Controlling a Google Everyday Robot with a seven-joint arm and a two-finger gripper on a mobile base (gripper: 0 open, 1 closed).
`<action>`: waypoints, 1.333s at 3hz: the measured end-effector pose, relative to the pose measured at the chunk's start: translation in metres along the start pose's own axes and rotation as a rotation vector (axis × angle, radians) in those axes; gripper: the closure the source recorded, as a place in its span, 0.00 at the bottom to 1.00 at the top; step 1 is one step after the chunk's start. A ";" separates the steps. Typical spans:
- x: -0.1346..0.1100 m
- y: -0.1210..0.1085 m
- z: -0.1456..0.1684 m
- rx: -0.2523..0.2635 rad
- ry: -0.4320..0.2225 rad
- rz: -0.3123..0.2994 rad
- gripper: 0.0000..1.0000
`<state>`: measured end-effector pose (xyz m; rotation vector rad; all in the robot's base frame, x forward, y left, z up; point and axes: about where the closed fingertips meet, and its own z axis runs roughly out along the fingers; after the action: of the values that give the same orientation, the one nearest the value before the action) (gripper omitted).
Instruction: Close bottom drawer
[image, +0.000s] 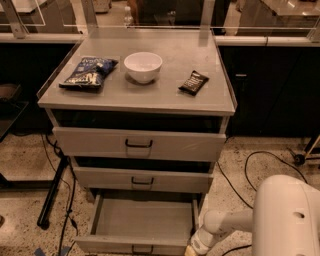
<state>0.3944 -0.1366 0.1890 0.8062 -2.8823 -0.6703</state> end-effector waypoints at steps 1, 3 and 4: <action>-0.010 -0.009 0.010 0.007 -0.011 0.027 1.00; -0.032 -0.015 0.013 0.021 -0.044 0.011 0.99; -0.032 -0.015 0.013 0.021 -0.044 0.011 0.78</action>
Offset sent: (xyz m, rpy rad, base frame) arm 0.0433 0.0066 -0.0264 -0.0218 -0.0420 -0.0624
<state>0.4266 -0.1266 0.1724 0.7866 -2.9359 -0.6668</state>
